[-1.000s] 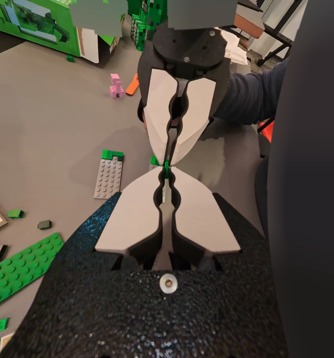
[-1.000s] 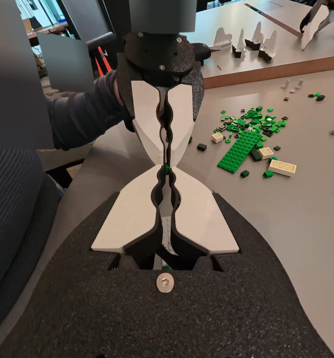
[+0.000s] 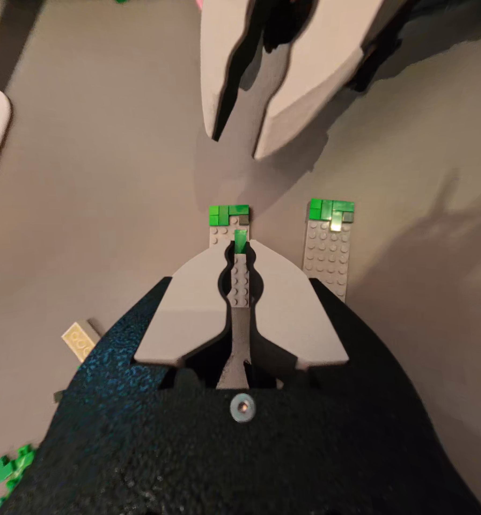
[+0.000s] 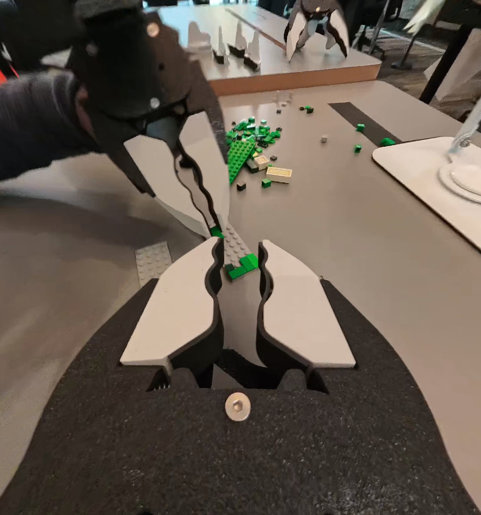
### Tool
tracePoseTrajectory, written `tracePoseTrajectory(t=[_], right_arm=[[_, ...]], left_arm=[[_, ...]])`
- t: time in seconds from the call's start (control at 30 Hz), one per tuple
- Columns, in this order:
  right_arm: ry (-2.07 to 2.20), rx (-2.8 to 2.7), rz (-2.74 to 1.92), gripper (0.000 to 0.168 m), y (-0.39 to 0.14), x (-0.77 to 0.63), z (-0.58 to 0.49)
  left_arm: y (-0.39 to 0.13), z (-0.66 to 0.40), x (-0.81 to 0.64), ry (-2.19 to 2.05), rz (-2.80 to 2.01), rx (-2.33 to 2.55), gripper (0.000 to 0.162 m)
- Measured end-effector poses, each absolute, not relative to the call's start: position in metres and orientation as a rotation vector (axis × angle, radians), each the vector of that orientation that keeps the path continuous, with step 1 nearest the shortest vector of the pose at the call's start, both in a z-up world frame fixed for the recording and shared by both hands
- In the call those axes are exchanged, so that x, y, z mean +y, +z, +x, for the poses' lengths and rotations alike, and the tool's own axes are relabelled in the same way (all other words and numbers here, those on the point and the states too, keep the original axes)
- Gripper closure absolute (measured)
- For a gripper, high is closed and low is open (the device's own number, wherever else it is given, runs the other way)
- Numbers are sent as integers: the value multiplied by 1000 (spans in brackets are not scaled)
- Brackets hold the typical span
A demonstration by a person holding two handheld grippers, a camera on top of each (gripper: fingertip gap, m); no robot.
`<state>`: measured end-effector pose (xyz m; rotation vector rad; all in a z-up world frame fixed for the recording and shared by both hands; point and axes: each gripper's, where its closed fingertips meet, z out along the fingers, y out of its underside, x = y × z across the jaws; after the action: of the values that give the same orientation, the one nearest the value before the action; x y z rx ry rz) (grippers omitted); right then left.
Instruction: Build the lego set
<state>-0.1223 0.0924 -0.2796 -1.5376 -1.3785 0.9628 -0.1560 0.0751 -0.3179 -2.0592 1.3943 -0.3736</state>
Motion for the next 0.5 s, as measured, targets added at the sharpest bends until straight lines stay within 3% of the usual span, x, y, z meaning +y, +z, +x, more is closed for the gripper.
tracePoseTrajectory(t=[0.03, 0.5], right_arm=[[931, -1421, -1531, 145, -285, 91, -124], [546, -1795, -1403, 140, -328, 83, -131]], left_arm=[[-322, -156, 77, -385, -2086, 1402, 155], [-339, -145, 88, -445, -2183, 1402, 155]])
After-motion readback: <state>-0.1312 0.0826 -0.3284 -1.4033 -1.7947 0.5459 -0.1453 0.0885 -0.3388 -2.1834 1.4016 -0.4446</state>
